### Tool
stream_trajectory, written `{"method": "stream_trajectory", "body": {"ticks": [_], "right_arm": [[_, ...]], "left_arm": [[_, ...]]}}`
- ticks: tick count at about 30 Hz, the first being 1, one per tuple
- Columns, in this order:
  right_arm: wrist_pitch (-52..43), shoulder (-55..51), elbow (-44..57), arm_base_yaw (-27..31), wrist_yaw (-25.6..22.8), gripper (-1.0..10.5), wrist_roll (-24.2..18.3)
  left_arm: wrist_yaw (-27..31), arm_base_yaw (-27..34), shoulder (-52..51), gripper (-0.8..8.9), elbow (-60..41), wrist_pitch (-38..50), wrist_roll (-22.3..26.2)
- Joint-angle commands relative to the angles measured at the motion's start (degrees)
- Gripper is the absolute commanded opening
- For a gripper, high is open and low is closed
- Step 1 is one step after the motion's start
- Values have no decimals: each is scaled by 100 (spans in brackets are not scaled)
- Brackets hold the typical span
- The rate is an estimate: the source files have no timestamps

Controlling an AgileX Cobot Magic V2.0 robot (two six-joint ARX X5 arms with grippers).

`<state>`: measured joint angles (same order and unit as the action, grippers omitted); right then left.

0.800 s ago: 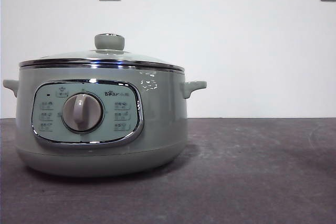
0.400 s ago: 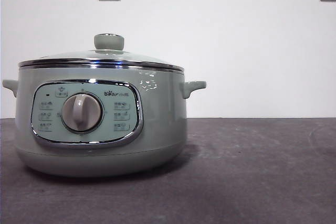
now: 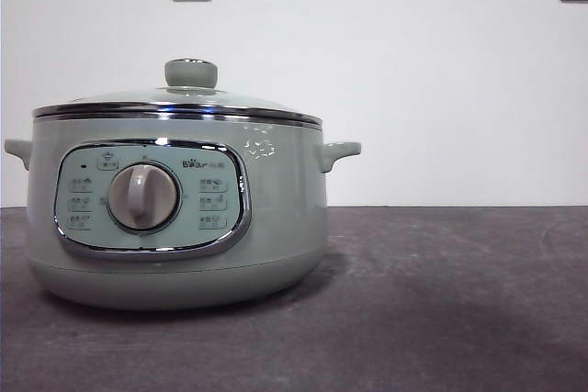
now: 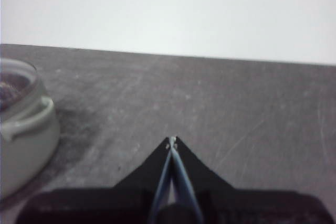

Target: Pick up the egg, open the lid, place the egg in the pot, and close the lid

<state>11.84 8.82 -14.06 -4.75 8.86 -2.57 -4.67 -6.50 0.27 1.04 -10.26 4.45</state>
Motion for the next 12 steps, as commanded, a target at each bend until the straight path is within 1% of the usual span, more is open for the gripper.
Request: {"method": "stream_trajectory", "body": {"ticks": [1, 6, 11, 12], "right_arm": [[-181, -269, 450, 9, -4, 2, 234], [-597, -619, 1097, 9, -17, 1, 505], [-621, -852, 1368, 9, -17, 2, 684], [-509, -879, 1373, 9, -22, 1, 713]], "left_arm": [[11, 20, -17, -3, -83, -2, -37], [11, 20, -17, -3, -83, -2, -35], [11, 20, -17, -3, -83, 0, -37], [11, 20, -17, -3, -83, 0, -37]]}}
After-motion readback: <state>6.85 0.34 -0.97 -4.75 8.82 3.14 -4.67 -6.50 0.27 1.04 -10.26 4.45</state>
